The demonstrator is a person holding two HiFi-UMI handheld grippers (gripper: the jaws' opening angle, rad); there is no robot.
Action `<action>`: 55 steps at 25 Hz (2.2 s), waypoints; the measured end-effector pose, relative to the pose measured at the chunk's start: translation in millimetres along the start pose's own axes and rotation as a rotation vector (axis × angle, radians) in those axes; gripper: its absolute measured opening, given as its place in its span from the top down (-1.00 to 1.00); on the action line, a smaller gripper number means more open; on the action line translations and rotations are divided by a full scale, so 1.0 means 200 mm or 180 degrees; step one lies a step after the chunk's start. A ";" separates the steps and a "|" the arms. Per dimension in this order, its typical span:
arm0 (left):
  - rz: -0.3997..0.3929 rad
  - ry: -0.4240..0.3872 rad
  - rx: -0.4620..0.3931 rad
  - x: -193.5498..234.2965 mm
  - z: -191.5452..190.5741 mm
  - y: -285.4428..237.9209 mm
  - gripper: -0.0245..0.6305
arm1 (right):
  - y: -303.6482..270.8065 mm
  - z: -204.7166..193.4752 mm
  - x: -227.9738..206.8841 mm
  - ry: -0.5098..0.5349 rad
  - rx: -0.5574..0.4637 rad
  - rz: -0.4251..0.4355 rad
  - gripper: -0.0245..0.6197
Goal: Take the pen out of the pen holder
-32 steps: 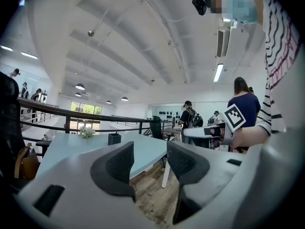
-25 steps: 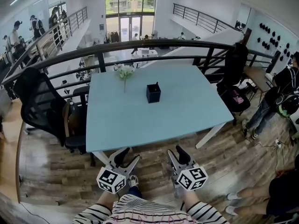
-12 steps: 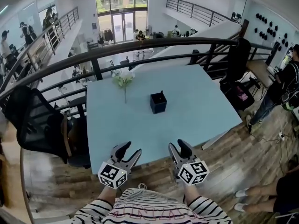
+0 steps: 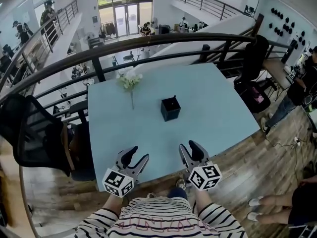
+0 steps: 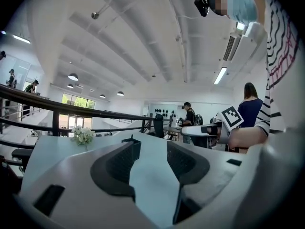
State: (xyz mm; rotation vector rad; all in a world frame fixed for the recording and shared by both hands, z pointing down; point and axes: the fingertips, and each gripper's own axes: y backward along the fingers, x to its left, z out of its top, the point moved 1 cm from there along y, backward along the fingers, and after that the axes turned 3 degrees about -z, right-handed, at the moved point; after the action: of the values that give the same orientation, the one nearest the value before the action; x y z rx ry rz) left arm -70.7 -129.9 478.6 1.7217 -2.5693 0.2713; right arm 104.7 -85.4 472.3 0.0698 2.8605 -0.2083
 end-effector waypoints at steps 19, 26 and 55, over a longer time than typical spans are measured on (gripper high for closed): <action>0.0637 0.0242 -0.0063 0.39 0.01 -0.46 0.33 | -0.77 0.03 -0.48 0.0261 0.0446 0.0277 0.36; 0.0862 0.0326 -0.0073 0.50 -0.01 -0.64 0.33 | -1.07 0.02 -0.65 0.0390 0.0564 0.0451 0.36; 0.1635 0.0536 0.0159 0.60 -0.11 -0.80 0.33 | -1.68 -0.11 -0.80 0.1114 0.0949 0.1252 0.53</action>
State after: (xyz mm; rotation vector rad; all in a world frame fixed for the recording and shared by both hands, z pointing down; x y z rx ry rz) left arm 29.3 -296.1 535.7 0.9663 -2.8434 0.4731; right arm 229.5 -417.9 582.6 0.7900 3.0469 -0.5868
